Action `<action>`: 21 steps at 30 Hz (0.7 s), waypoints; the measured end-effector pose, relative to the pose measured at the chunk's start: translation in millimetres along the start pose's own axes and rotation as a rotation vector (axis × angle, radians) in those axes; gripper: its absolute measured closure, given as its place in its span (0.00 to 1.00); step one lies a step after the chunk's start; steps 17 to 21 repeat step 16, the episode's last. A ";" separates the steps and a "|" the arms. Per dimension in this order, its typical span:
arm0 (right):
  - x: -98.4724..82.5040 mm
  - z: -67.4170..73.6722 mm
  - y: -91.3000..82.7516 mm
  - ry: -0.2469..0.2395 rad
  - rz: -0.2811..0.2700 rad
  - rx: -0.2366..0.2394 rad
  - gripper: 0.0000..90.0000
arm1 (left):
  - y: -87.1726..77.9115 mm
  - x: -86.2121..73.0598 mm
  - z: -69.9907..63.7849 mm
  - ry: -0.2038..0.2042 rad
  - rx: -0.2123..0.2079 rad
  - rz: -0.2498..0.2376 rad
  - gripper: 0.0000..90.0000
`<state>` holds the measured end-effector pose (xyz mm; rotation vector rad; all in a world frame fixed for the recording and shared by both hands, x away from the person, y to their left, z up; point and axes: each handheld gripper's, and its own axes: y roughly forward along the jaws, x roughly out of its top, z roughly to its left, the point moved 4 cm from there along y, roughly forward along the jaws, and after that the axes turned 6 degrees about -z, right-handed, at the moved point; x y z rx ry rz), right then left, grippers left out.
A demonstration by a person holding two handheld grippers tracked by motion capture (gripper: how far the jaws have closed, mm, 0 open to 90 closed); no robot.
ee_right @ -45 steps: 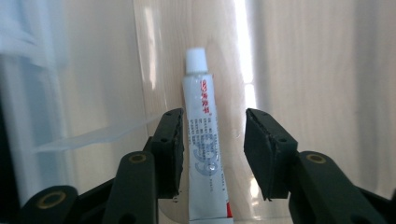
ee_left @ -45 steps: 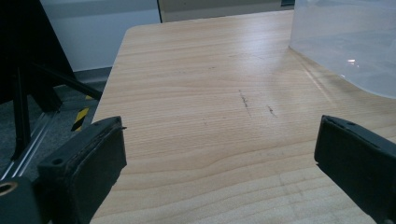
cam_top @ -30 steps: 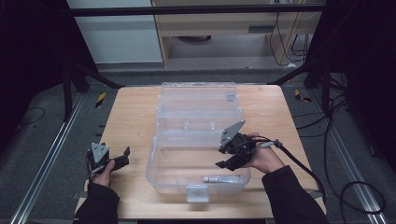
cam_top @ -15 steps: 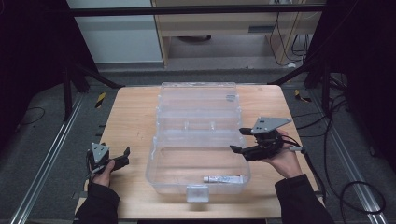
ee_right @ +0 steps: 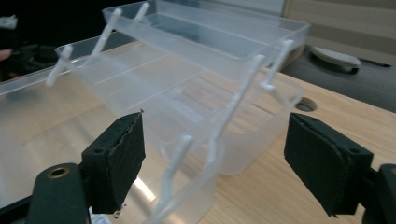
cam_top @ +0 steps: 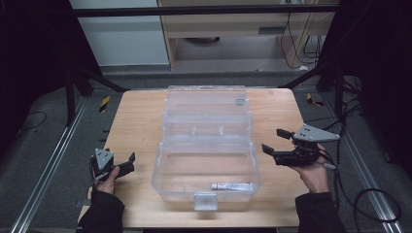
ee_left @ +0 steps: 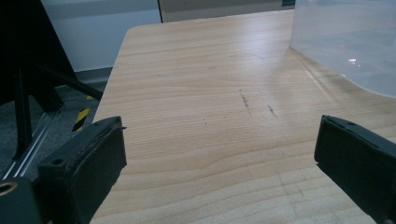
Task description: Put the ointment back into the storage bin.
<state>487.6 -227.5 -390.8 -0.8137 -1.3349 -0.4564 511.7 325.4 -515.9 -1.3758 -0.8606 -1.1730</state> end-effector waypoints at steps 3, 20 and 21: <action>-5.9 -11.8 -4.3 0.027 0.002 -0.040 0.16 | 0.0 0.0 0.2 -0.002 0.000 -0.001 0.02; -55.8 -48.4 -0.5 0.133 0.063 -0.181 0.10 | -0.2 0.0 0.7 -0.007 -0.001 -0.001 0.02; -55.8 -48.4 -0.5 0.133 0.063 -0.181 0.10 | -0.2 0.0 0.7 -0.007 -0.001 -0.001 0.02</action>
